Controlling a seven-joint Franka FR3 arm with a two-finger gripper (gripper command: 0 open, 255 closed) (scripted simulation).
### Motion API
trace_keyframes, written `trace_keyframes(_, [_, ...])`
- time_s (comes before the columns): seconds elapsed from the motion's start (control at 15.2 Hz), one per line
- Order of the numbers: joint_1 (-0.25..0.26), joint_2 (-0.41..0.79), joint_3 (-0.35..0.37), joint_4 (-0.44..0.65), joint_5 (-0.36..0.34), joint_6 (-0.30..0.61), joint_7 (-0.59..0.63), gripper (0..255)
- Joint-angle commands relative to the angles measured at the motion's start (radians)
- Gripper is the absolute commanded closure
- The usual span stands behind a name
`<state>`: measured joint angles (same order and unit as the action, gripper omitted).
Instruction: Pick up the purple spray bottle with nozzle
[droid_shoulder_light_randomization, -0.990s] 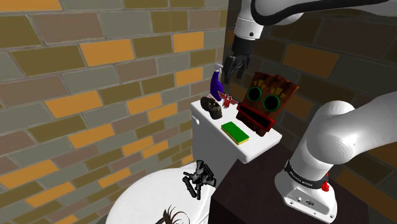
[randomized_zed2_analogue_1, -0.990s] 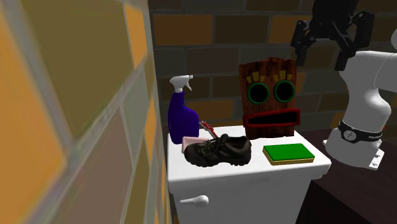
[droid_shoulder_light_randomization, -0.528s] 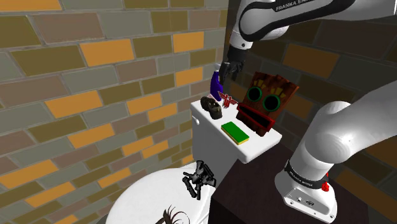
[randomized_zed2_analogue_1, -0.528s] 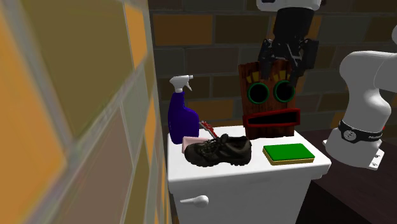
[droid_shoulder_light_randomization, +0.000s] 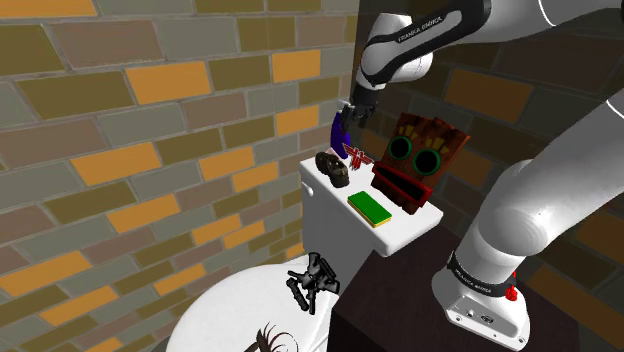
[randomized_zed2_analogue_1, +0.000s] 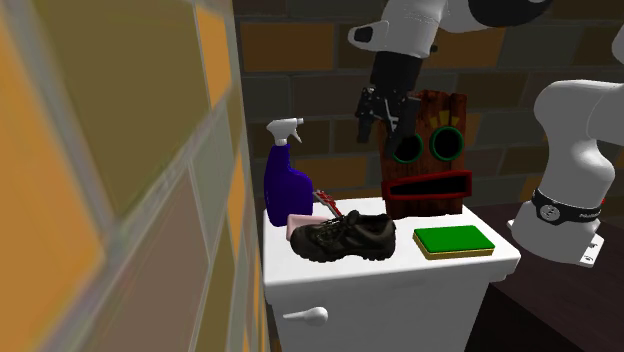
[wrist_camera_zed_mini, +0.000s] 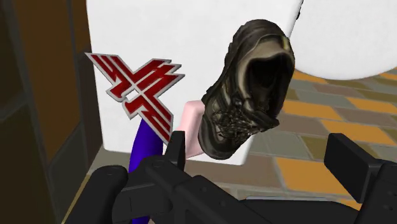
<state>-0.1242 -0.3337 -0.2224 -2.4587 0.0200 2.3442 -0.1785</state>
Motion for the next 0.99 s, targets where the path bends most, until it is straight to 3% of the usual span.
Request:
trace_keyframes(0.0, [-0.004,0.06,-0.026,0.021,0.012,0.056,-0.032,0])
trace_keyframes(0.26, [-0.006,0.196,-0.073,0.09,0.067,0.152,-0.108,0])
trace_keyframes(0.59, [-0.018,0.372,-0.114,0.205,0.187,0.241,-0.229,0])
trace_keyframes(0.92, [-0.025,0.425,-0.108,0.201,0.24,0.295,-0.274,0])
